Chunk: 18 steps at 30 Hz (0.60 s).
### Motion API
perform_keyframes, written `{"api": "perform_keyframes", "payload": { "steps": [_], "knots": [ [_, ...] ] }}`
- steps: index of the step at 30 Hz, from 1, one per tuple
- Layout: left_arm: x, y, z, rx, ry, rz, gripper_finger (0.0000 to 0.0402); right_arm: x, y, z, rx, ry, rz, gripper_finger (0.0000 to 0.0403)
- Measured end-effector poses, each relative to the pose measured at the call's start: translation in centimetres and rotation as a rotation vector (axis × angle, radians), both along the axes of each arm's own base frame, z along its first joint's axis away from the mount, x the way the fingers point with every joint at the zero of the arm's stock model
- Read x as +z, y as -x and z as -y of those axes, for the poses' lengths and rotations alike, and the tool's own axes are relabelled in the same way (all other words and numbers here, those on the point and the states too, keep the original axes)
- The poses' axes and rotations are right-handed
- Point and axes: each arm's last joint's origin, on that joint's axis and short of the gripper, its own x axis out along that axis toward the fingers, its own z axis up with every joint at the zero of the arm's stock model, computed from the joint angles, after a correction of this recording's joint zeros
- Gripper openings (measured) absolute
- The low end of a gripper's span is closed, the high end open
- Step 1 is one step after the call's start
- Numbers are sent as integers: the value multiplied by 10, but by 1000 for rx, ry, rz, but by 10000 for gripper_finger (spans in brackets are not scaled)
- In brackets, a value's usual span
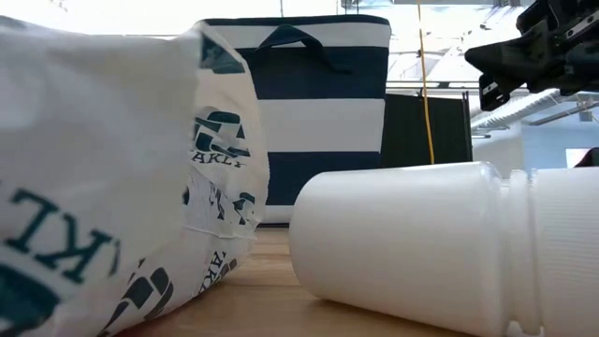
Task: Pick & place medical supplies in basket/bin
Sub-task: Put the mailer bag into the blue bin
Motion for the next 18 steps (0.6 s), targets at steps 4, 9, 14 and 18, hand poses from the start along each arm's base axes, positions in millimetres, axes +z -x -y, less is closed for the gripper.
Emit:
{"api": "perform_keyframes", "payload": {
  "steps": [4, 9, 14, 18],
  "knots": [
    [-16, -6, 4, -47, -56, -22, 249, 0, 0, 0, 1, 0, 1, 0],
    [-28, -14, 9, -83, -128, 24, 248, 0, 0, 0, 1, 0, 1, 0],
    [-31, -22, 7, -81, -126, 13, 245, 0, 0, 0, 2, -1, 1, 0],
    [-31, -22, 7, -101, -122, -3, 207, 0, 0, 0, 2, -7, 0, 0]
  ]
}}
